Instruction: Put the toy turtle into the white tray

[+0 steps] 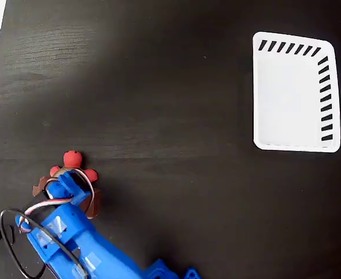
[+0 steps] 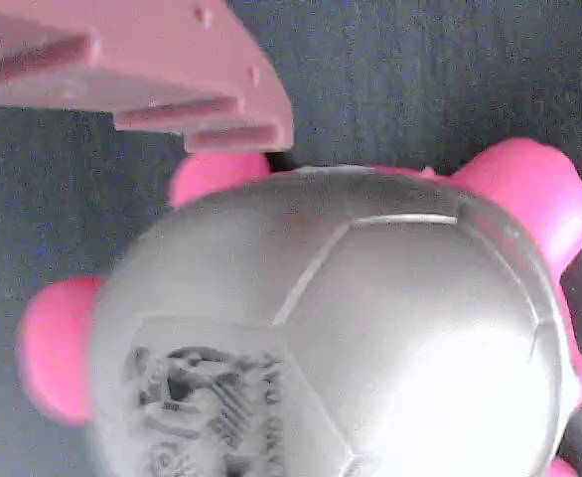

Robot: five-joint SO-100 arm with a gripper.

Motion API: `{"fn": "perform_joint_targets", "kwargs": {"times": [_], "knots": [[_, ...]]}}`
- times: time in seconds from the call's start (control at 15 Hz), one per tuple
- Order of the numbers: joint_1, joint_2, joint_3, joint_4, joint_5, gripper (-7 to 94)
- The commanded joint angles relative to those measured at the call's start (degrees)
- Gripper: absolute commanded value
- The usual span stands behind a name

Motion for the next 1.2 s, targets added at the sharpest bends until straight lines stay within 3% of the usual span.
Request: {"fn": "perform_joint_targets", "kwargs": {"times": [0.0, 0.73, 0.93, 1.07, 1.13], "knots": [[-0.35, 0.62, 0.35, -0.18, -0.62, 61], [0.26, -3.34, 1.58, -5.63, -0.88, 59], [0.26, -4.22, 1.49, -6.59, -0.7, 40], [0.26, -4.22, 1.49, -6.59, -0.44, 20], [0.26, -4.22, 1.49, -6.86, -0.09, 4]]}}
